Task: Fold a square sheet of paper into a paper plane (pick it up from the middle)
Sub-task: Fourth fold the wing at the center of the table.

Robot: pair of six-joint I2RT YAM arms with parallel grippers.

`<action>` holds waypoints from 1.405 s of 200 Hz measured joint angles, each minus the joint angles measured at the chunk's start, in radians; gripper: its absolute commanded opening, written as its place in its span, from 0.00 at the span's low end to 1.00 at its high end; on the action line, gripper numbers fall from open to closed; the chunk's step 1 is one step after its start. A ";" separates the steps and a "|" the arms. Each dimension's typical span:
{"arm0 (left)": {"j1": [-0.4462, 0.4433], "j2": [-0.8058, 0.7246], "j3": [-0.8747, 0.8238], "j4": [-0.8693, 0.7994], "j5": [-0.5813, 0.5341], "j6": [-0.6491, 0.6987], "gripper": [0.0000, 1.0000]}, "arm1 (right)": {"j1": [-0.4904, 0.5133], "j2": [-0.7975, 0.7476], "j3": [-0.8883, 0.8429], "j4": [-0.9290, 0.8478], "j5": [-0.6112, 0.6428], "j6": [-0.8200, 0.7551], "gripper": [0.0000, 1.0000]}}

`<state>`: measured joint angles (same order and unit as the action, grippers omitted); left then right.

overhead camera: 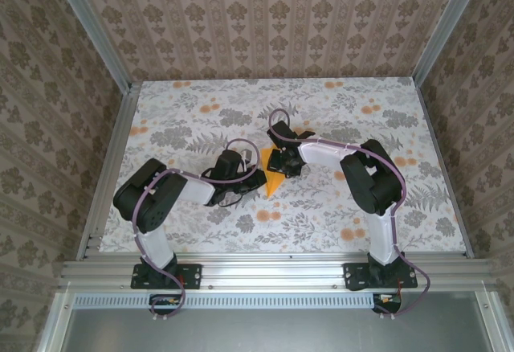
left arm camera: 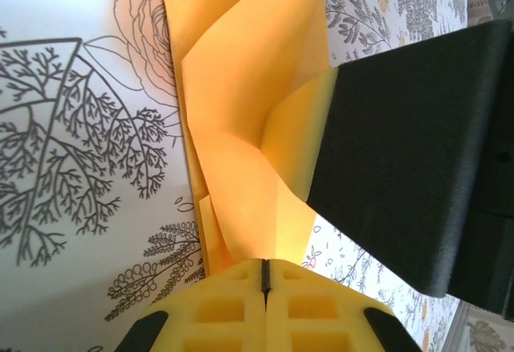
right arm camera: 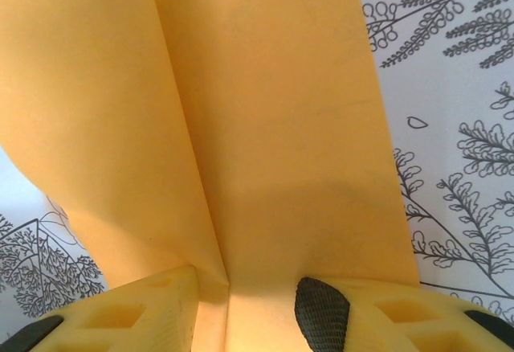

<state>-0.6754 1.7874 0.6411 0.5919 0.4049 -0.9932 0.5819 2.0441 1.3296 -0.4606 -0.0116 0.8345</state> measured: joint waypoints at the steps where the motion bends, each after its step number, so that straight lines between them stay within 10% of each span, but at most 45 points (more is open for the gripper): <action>1: 0.000 0.000 0.001 -0.002 -0.001 0.000 0.04 | 0.000 0.000 0.000 0.000 0.000 0.000 0.50; 281: 0.003 0.015 0.109 -0.233 -0.047 0.051 0.00 | -0.003 -0.030 -0.024 0.033 -0.033 -0.010 0.51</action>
<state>-0.6727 1.8027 0.7506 0.3592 0.3576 -0.9417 0.5785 2.0140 1.3056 -0.4278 -0.0448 0.8246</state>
